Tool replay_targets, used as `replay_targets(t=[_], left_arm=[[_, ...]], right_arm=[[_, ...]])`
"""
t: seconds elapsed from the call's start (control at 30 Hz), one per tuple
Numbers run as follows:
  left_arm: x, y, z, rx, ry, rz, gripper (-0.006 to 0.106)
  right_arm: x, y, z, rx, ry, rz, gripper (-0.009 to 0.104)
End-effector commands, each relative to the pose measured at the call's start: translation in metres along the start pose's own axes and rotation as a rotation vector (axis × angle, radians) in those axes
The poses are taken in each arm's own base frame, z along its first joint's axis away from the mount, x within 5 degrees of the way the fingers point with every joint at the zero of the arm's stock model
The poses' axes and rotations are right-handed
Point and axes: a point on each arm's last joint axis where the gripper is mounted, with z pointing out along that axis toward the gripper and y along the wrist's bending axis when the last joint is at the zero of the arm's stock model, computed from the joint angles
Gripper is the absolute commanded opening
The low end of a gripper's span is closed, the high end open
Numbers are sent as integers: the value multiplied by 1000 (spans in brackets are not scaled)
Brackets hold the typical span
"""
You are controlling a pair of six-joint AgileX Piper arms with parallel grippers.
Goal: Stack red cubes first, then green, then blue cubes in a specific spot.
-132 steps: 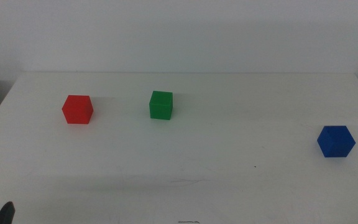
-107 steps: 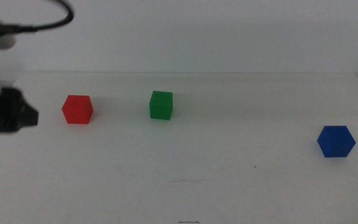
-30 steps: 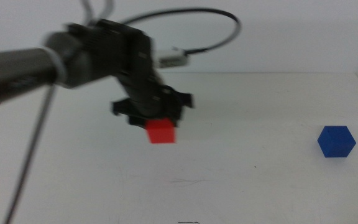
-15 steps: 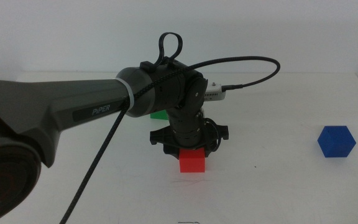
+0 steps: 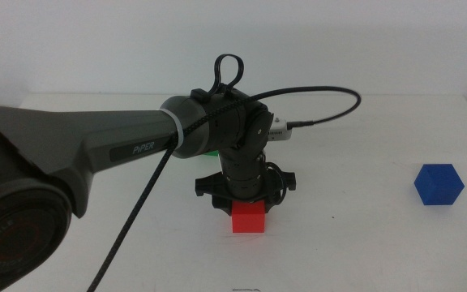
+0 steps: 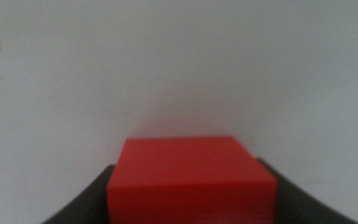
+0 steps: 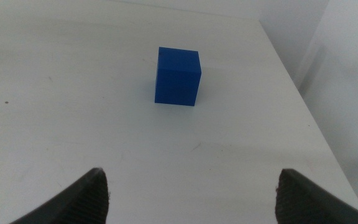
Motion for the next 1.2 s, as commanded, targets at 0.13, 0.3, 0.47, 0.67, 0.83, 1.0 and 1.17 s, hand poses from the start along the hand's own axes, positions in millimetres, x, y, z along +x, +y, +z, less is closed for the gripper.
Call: replay_targets(t=[0.13, 0.3, 0.47, 0.67, 0.83, 1.0, 1.17], left_arm=[[-6, -8, -25, 61, -63, -14, 14], [-5, -6, -33, 66, -39, -34, 93], [-9, 2, -72, 102, -83, -51, 94], [-18, 20, -123, 110, -235, -32, 94], [-46, 42, -131, 47, -361, 23, 94], [-79, 51, -128, 32, -396, 60, 94], [-109, 51, -117, 16, -428, 99, 94]], right_arm=[[-12, -2, -4, 22, -105, -10, 94], [-12, -2, -4, 22, -105, -10, 94], [-12, -2, -4, 22, -105, -10, 94], [-12, -2, -4, 22, -105, -9, 94], [-12, -2, -4, 23, -105, -10, 94], [-12, -2, -4, 23, -105, -10, 94], [-12, -2, -4, 23, -105, -10, 94]])
